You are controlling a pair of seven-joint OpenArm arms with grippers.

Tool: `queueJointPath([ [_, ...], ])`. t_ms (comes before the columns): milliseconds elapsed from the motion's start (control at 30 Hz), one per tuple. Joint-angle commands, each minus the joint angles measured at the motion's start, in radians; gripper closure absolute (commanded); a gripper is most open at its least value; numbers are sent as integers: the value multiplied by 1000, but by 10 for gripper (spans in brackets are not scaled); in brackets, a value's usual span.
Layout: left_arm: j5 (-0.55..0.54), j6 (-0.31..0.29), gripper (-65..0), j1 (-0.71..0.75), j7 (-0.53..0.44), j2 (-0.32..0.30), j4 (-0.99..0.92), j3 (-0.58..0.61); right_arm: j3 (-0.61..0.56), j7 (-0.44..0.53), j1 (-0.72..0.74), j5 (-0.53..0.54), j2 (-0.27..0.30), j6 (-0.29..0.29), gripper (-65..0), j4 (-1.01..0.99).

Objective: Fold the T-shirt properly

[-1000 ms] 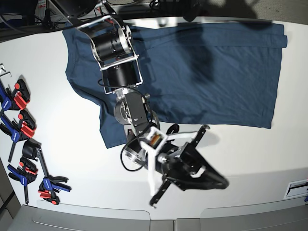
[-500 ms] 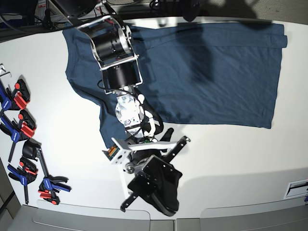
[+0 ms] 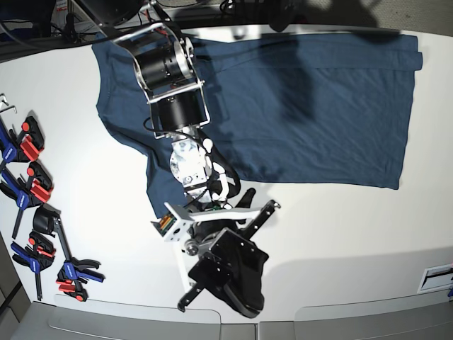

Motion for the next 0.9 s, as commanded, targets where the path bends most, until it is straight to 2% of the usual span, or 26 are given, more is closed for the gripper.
queueJointPath([
  [0, -9, -37, 0, 8, -117, 23, 11, 8, 0, 4, 33, -13, -7, -7, 0, 17],
  [233, -5, -38, 0, 8, -118, 23, 11, 8, 0, 3, 32, -296, -7, -7, 0, 17],
  [333, -5, -37, 0, 8, -118, 23, 11, 8, 0, 3, 32, -367, -7, -7, 0, 17],
  [700, -5, -38, 0, 8, -118, 23, 11, 8, 0, 4, 32, -368, -7, -7, 0, 17],
  [867, -5, -37, 0, 8, -118, 23, 11, 8, -76, 4, 33, -367, -7, -7, 0, 17],
])
